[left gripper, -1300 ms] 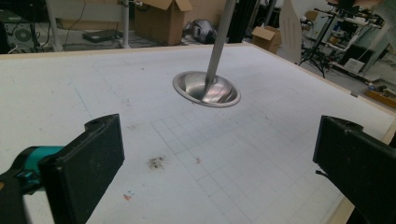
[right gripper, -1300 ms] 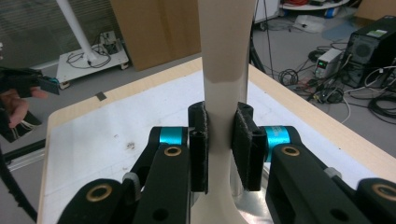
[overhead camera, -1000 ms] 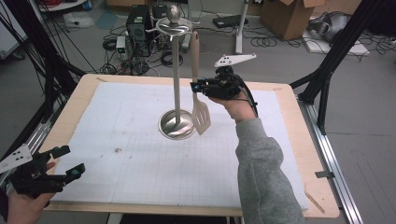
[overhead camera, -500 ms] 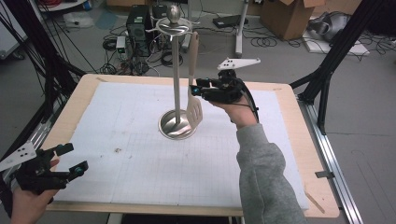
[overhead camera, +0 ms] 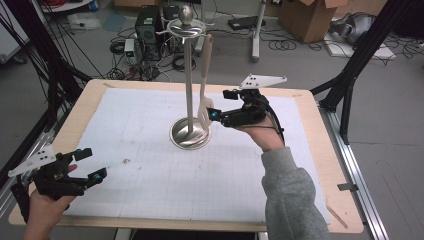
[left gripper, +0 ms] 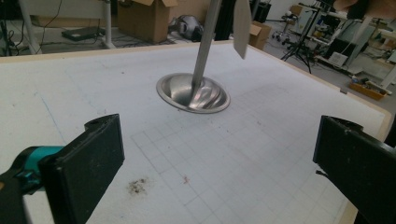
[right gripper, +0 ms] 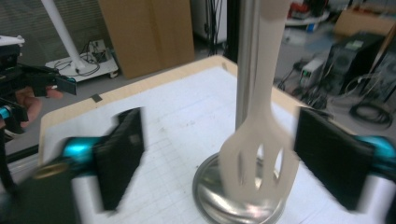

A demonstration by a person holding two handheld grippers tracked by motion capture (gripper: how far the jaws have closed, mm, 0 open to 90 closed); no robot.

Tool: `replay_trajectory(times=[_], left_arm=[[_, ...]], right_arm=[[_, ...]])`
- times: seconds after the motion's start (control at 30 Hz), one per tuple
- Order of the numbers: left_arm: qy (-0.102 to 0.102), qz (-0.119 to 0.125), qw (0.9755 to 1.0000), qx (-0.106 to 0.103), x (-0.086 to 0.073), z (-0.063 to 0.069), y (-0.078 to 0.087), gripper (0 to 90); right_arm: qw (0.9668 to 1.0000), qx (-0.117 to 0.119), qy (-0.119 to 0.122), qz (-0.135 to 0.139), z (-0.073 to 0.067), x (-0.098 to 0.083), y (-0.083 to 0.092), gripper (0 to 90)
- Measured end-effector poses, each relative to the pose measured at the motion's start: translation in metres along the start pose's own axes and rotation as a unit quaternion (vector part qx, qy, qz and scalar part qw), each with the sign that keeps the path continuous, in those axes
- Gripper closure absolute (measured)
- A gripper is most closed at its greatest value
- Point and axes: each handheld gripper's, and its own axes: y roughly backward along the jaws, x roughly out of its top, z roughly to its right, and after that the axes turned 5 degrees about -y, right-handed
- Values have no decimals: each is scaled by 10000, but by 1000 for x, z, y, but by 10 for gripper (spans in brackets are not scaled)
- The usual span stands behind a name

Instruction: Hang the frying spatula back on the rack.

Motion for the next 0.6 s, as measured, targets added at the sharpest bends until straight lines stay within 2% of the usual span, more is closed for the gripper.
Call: replay_trajectory(times=[0.1, 0.2, 0.33, 0.47, 0.6], left_arm=[[-35, 2, 10000, 17, 1, 1, -1, 24], [-45, -12, 10000, 23, 1, 0, -1, 24], [-25, 10, 10000, 45, 1, -1, -1, 24], [-85, 39, 9999, 73, -1, 1, -2, 24], [-99, -47, 9999, 45, -2, 2, -7, 24]], right_arm=[[9997, 78, 207, 116, -5, -3, 5, 134], [9994, 68, 265, 189, -8, -6, 9, 117], [9992, -13, 358, 155, -10, -9, 12, 117], [9986, 36, 477, 228, -12, -16, 16, 114], [9984, 76, 484, 297, -13, -25, 18, 114]])
